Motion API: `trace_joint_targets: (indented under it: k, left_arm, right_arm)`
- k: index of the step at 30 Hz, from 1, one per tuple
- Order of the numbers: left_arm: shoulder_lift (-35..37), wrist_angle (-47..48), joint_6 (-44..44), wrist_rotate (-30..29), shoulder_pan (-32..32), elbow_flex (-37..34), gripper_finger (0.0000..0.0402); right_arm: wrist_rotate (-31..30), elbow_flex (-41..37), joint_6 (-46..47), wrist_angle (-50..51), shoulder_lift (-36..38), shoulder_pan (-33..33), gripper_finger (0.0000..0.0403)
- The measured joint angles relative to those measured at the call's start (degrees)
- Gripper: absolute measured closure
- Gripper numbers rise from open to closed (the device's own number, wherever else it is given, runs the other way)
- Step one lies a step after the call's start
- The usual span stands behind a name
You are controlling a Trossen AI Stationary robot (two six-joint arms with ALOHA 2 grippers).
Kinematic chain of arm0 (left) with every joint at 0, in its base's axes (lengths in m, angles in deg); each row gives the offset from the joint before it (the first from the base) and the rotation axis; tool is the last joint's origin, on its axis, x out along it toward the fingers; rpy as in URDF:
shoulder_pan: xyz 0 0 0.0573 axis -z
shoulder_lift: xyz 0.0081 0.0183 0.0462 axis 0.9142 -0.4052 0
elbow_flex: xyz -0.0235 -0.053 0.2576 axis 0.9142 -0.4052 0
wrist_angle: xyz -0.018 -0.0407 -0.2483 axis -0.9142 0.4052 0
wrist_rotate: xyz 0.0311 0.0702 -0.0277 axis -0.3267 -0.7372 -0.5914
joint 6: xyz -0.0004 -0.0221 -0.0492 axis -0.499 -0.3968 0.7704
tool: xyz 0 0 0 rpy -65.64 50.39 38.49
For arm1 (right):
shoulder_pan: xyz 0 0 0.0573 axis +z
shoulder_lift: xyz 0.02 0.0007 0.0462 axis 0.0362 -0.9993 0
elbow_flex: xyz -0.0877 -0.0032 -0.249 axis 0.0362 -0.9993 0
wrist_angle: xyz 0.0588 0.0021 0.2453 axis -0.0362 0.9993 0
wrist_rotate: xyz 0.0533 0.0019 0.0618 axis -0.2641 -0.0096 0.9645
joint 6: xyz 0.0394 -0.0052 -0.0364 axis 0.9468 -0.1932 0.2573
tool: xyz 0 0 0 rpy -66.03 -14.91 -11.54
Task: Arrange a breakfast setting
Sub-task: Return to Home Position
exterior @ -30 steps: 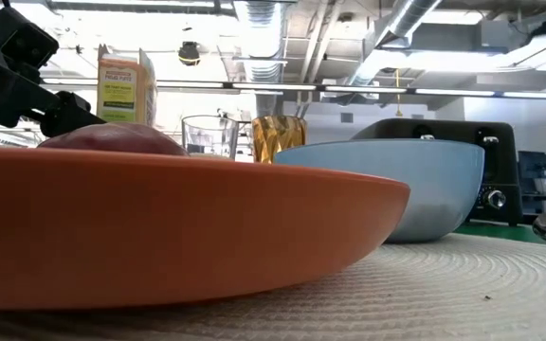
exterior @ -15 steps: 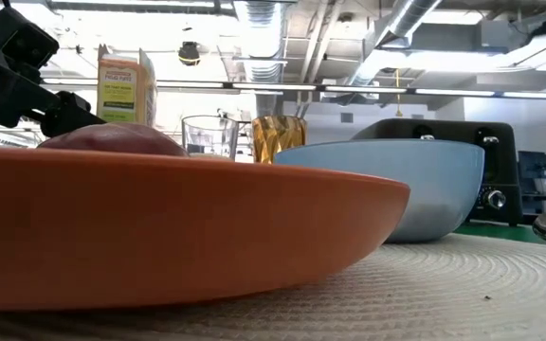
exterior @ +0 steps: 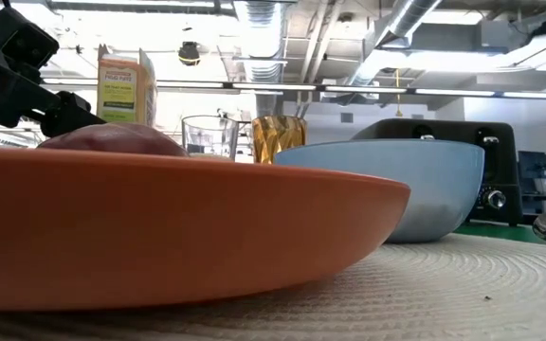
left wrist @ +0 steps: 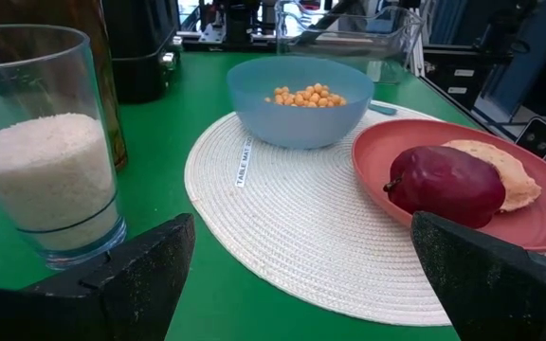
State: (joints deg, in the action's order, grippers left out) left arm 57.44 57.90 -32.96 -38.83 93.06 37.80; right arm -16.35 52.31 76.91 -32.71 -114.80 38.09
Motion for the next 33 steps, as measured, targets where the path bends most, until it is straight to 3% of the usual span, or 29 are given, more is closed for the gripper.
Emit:
trace_joint_targets:
  k: [9, 18, 25, 33]
  left_arm:
    - [0.0, 0.0, 0.0, 0.0, 0.0, 0.0, 0.0023]
    - [0.0, 0.0, 0.0, 0.0, 0.0, 0.0, 0.0023]
    - [0.0, 0.0, 0.0, 0.0, 0.0, 0.0, 0.0023]
    - [0.0, 0.0, 0.0, 0.0, 0.0, 0.0, 0.0023]
  right_arm:
    - [8.9, -21.3, 3.0, -14.0, 11.1, -1.5, 0.0385]
    - [20.5, -35.8, 4.2, -27.2, 19.2, -5.1, 0.0385]
    - [24.5, -43.9, 6.0, -33.7, 23.5, -7.1, 0.0385]
    - [26.0, -44.0, 6.3, -32.1, 24.0, -7.3, 0.0385]
